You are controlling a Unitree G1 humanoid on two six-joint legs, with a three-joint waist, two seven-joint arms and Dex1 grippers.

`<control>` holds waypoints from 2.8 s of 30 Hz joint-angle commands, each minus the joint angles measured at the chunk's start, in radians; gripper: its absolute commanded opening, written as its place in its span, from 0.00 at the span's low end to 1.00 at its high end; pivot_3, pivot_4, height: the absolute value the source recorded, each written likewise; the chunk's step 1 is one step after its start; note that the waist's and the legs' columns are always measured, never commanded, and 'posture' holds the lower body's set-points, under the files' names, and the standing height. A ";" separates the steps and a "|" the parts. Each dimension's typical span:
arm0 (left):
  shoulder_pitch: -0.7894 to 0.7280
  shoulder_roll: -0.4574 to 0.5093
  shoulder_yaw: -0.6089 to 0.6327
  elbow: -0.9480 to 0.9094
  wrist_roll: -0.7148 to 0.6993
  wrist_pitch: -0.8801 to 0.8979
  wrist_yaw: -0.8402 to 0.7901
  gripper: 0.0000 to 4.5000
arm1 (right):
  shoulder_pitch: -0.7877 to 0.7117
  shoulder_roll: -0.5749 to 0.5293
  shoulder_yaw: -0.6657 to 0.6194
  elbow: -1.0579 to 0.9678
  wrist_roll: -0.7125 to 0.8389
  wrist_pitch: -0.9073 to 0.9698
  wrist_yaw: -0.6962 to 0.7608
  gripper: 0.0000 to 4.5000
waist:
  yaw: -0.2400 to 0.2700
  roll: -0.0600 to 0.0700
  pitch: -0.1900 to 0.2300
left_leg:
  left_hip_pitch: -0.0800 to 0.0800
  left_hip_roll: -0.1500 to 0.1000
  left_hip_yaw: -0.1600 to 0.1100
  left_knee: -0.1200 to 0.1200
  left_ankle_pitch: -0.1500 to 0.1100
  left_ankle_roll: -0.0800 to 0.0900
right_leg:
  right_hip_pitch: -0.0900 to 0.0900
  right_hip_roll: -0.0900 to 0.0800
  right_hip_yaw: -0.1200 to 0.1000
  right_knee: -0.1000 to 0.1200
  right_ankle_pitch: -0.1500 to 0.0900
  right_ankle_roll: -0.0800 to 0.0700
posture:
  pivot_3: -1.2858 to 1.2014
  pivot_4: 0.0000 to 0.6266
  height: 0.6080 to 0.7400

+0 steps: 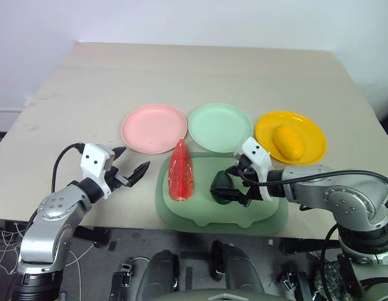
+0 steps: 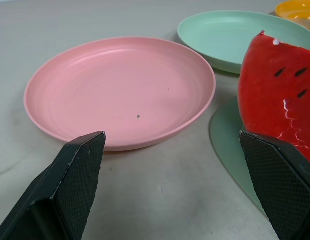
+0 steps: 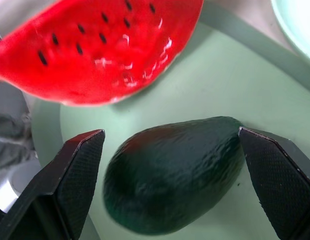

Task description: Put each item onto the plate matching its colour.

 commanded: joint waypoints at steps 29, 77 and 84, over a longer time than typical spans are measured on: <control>0.000 -0.010 0.000 -0.020 -0.003 -0.011 0.008 1.00 | -0.017 -0.115 0.103 0.023 -0.249 -0.242 0.168 1.00 | 0.000 0.000 0.000 | 0.000 0.000 0.000 0.000 0.000 0.000 | 0.000 0.000 0.000 0.000 0.000 0.000 | 0.52 0.24 1.00; -0.150 0.054 0.037 -0.343 -0.396 0.429 0.182 1.00 | -0.368 0.127 0.189 0.907 -0.754 -1.073 0.377 0.99 | -0.003 0.000 0.000 | 0.000 -0.001 -0.001 0.000 0.001 -0.001 | 0.000 0.000 0.000 0.001 0.000 0.000 | 0.52 0.24 1.00; -0.335 -0.014 -0.033 -0.363 -0.570 0.705 0.448 1.00 | -0.272 0.097 0.078 0.787 -0.739 -1.170 0.383 0.99 | 0.002 0.000 0.000 | 0.000 -0.001 -0.002 0.001 0.004 -0.006 | 0.001 -0.001 -0.001 0.001 0.001 0.001 | 0.52 0.24 1.00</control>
